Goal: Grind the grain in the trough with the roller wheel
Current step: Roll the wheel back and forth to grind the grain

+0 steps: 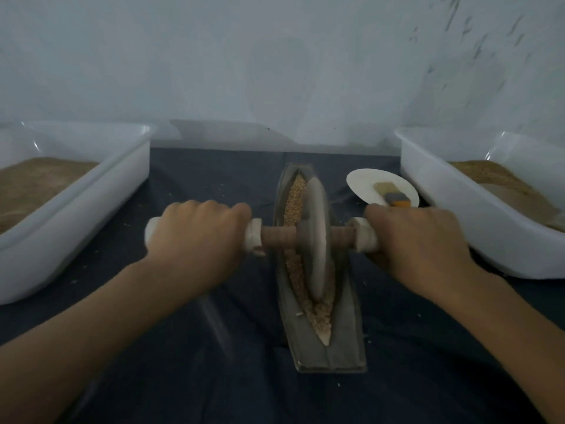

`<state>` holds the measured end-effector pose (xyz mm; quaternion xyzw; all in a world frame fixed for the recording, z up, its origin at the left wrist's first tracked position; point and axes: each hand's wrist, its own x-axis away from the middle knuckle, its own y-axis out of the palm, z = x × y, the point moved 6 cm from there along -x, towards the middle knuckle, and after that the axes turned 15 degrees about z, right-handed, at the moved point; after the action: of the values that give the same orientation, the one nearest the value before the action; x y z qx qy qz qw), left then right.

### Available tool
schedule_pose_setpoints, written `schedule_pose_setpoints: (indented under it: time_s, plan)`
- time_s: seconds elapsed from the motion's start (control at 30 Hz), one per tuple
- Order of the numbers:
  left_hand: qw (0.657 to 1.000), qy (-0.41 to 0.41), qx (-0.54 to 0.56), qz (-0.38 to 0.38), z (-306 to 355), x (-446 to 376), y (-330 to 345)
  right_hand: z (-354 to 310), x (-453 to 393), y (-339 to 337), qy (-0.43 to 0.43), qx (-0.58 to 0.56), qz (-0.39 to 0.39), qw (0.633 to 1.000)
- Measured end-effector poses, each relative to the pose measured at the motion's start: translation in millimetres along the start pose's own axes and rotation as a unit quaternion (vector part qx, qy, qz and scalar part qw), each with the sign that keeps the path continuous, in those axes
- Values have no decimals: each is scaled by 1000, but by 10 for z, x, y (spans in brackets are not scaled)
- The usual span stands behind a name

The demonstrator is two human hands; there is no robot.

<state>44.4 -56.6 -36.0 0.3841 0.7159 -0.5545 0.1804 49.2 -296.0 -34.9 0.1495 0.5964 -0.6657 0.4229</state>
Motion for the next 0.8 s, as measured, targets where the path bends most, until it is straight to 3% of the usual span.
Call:
schedule_pose_setpoints:
  time_s: [0.13, 0.27, 0.4, 0.47, 0.6, 0.8]
  plan:
    - [996, -68, 42, -36, -99, -464, 499, 153, -440, 592, 8, 44, -3, 999]
    - [994, -82, 46, -58, -147, -741, 747, 225, -700, 809, 35, 40, -12, 998]
    - [996, -50, 50, -57, -86, -499, 479, 109, -440, 489, 2, 41, -33, 999]
    - [995, -32, 67, -70, -100, -210, 272, 0, -208, 132, -41, 53, -4, 998]
    - [996, 30, 77, 19, -70, 244, -209, -88, 49, -380, -67, 8, 38, 997]
    - [997, -36, 40, -49, -116, -68, 213, 14, -212, 183, -35, 22, -3, 999]
